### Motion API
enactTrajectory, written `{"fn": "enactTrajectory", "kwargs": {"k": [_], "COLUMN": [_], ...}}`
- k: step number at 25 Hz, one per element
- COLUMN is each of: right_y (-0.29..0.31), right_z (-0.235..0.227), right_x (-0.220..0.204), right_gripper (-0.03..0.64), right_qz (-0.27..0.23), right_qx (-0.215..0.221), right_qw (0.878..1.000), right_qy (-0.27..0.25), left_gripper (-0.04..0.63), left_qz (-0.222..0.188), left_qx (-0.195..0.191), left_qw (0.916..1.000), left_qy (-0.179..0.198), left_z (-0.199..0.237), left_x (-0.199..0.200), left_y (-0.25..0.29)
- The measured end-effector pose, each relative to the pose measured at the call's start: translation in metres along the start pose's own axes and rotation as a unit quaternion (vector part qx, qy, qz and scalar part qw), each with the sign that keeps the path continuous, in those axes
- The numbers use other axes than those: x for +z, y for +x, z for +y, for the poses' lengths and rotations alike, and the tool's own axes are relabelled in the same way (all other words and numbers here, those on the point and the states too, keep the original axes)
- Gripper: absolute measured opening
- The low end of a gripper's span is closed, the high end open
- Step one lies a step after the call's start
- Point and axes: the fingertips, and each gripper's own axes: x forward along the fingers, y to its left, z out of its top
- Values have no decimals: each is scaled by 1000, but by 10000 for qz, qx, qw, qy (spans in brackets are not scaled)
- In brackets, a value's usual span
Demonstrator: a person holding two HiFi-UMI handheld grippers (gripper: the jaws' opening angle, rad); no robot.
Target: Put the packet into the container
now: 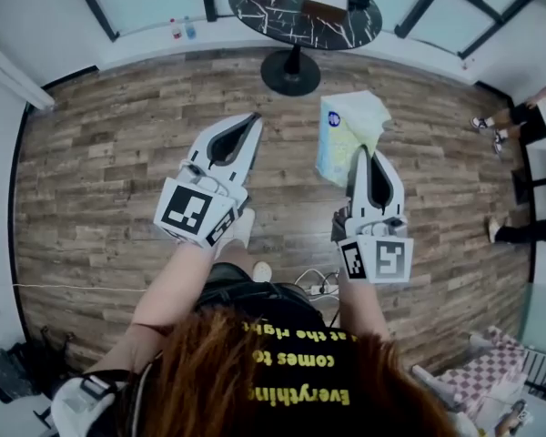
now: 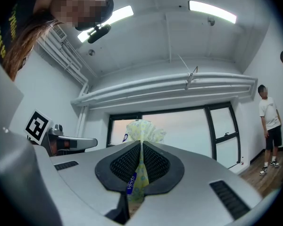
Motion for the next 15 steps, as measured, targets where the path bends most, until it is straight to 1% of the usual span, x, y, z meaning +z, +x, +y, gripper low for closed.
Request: {"fn": "enactTrajectory", "kwargs": {"k": [6,11,15], "right_y": [62,134,192], "right_z": [-20,-36,-45], "right_x": [-21,-30,-34], "right_gripper": [31,31,31], "right_qz": [17,-14,-30], "right_qx": [-134,-301,-400], "right_qw": [9999,9995,9992], "right_qy": [55,-31,-95], "left_gripper": [-2,-2,-2], "left_qz": [65,135,142], "left_qx": [-90,-286,-378], "left_qw": [9999,9995,9991], "left_qy": [-36,87,88], "left_z": [51,105,151], "left_x": [-15,-18,-15], "left_y": [52,105,147]}}
